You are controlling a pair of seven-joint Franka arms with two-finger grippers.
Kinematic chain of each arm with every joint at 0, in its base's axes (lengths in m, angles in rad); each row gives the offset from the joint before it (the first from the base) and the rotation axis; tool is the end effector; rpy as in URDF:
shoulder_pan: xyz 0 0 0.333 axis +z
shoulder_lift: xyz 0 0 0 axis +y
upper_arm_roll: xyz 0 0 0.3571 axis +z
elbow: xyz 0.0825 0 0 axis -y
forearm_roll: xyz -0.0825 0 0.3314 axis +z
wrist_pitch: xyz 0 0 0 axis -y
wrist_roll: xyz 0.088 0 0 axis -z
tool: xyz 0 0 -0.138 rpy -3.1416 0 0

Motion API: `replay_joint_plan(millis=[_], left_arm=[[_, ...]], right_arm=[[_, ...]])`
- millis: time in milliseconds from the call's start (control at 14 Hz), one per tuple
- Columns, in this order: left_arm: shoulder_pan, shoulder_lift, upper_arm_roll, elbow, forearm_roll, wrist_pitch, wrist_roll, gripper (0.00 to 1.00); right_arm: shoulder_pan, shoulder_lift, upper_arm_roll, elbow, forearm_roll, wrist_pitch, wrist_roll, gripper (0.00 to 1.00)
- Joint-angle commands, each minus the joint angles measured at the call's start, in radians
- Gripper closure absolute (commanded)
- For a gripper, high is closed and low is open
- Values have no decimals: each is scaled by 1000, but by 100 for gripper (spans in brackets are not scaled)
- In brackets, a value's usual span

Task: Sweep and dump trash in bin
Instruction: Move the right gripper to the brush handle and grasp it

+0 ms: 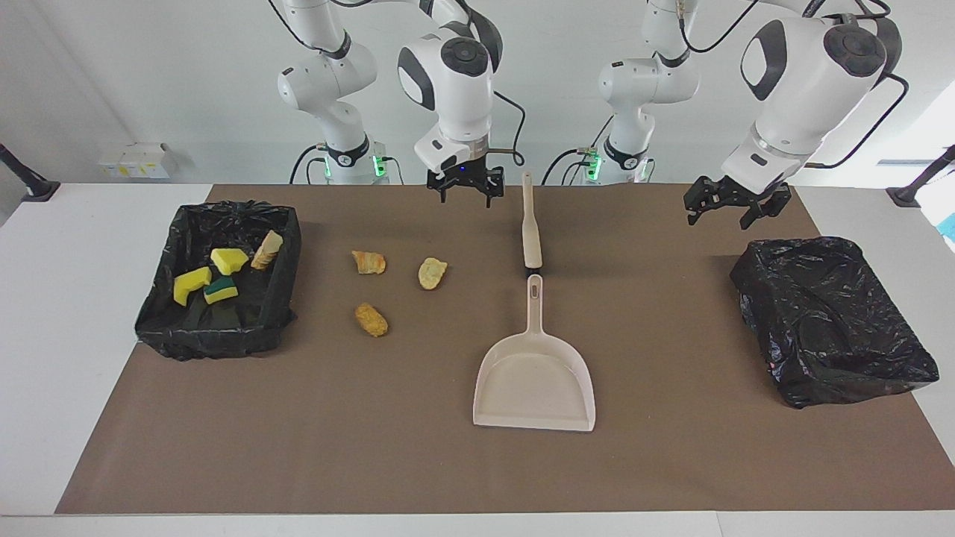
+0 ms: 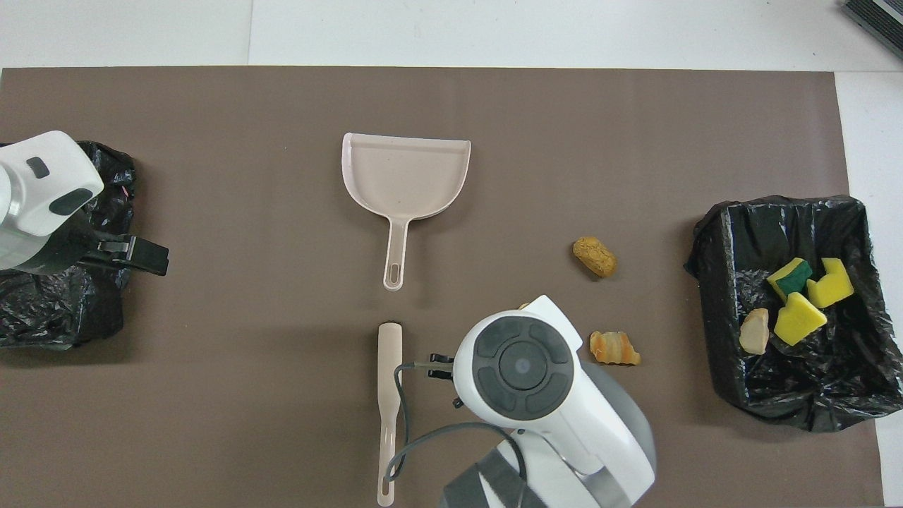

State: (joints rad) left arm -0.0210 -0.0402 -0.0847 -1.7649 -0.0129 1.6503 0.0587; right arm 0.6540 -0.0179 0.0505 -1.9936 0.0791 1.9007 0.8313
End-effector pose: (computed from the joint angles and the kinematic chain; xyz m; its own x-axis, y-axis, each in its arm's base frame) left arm 0.4828 -0.0537 0.5796 0.9840 -0.1620 -0.0738 -0.1615 -0.9868 0.0137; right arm 0.3686 0.3241 0.4929 0.9825 -0.1542 -0.1041 -0.1543 -0.9880 0.0077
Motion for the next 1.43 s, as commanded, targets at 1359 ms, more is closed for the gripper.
replay_joint_plan(millis=[1359], left_arm=[[10, 9, -9, 24, 16, -21, 3, 0]], right_arm=[[331, 196, -9, -103, -45, 385, 245, 26]])
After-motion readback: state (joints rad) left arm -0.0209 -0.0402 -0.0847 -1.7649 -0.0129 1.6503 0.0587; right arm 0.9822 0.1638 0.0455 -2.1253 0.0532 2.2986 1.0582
